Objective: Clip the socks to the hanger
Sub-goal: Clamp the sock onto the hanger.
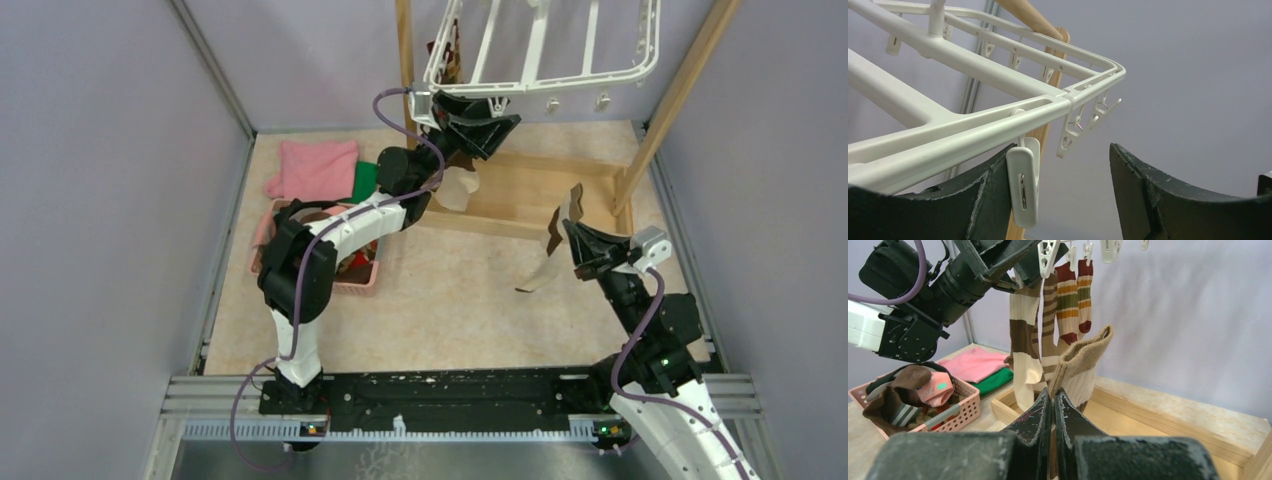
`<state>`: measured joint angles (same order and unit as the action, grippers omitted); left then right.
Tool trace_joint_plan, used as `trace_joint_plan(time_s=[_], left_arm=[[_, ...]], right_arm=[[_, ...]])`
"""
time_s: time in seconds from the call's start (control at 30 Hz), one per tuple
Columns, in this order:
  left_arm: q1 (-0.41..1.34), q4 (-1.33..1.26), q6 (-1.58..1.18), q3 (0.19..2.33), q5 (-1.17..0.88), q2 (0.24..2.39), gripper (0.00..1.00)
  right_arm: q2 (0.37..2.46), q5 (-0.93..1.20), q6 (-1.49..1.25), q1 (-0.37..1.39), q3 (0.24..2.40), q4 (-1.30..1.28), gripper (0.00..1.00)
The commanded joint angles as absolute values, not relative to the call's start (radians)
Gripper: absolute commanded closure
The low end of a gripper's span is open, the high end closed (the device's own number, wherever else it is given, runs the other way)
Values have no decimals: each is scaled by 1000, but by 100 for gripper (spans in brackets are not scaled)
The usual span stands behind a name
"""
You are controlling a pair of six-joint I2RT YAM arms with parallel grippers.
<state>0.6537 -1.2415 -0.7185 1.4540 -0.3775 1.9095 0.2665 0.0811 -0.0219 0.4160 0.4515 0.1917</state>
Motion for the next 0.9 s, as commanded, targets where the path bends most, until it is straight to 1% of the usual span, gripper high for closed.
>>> trace_joint_plan(time_s=[0.0, 0.5, 0.87], left_arm=[[636, -1339, -823, 1508, -424, 1922, 28], [616, -1369, -954, 1559, -467, 1967, 32], [599, -1370, -1006, 1543, -434, 1963, 31]], right_arm=[[249, 93, -31, 411, 448, 218, 100], [250, 95, -31, 409, 447, 220, 100], [250, 100, -32, 408, 448, 219, 100]])
